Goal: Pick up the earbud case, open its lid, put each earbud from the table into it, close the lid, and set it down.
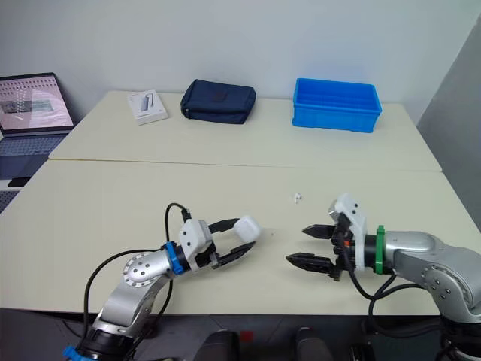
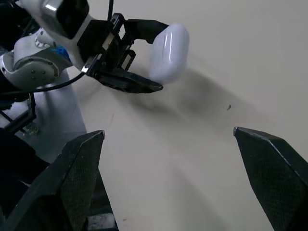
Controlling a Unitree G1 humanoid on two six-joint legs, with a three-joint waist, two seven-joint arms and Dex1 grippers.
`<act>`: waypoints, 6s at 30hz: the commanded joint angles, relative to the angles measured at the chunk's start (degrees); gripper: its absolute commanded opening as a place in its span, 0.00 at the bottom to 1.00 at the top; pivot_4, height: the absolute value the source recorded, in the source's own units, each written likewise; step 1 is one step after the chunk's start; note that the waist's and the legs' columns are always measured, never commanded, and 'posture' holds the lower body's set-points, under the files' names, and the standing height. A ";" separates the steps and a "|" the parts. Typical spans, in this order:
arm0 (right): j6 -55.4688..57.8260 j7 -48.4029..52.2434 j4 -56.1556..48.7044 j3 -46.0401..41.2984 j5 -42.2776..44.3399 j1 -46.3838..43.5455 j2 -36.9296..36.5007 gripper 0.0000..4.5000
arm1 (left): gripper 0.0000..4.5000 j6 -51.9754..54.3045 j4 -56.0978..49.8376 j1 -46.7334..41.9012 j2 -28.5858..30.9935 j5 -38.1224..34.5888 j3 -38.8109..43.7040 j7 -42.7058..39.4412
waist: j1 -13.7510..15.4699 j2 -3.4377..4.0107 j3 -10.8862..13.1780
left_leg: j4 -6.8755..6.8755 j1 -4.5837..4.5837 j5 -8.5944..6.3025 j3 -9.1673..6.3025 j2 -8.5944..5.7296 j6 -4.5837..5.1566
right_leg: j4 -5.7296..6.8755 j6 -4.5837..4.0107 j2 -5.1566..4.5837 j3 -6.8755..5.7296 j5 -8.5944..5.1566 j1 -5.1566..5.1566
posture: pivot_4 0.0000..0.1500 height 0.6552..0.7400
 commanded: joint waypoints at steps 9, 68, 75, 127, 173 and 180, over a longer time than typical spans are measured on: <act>9.05 -12.83 4.76 0.93 11.26 -4.99 11.01 1.00 | 0.61 -15.78 5.30 -2.14 -2.94 1.59 -3.40 -3.11 | -0.28 -0.03 0.02 | 0.01 -0.08 0.00 -0.08 -0.01 0.01 | 0.05 0.14 0.03 -0.04 0.04 -0.04 | 1.00 1.00; -19.50 20.59 6.81 34.64 -33.21 -22.55 -9.54 0.17 | 1.00 38.21 -14.45 -15.70 8.02 -7.68 -7.99 -7.62 | -0.50 -0.01 0.16 | 0.02 -0.59 0.00 -0.27 0.05 0.02 | 0.29 0.25 0.25 -0.14 0.02 -0.66 | 1.00 1.00; -19.76 23.49 7.49 34.12 -35.53 -22.99 -8.26 0.17 | 1.00 35.97 -9.27 -19.29 6.84 -7.03 -8.64 -11.34 | -0.49 -0.02 0.16 | 0.09 -0.57 0.00 -0.31 0.05 0.02 | 0.40 0.23 0.26 -0.15 0.02 -0.66 | 1.00 1.00; -28.58 28.76 4.12 20.28 -35.37 -17.32 -12.77 1.00 | 0.17 42.70 -6.49 -11.75 3.86 -19.74 2.62 -15.46 | -0.45 -0.01 0.16 | 0.16 -0.53 0.01 -0.37 0.06 0.03 | 0.53 0.22 0.31 -0.15 0.02 -0.62 | 1.00 1.00; -28.81 24.81 10.09 9.84 -33.18 -14.19 -7.57 1.00 | 0.17 23.90 -0.69 -7.11 1.60 -13.67 6.55 -10.72 | -0.20 -0.04 0.15 | 0.32 -0.09 0.03 -0.38 0.07 0.04 | 1.27 0.01 0.39 -0.02 -0.10 -0.55 | 1.00 1.00; -35.65 22.85 9.96 -8.88 -31.27 6.29 -9.19 1.00 | 0.17 19.48 1.48 -5.51 0.06 -13.45 14.07 -2.68 | -0.27 -0.07 0.17 | 0.32 -0.08 0.03 -0.31 0.06 0.04 | 1.26 0.03 0.37 0.02 -0.11 -0.54 | 1.00 1.00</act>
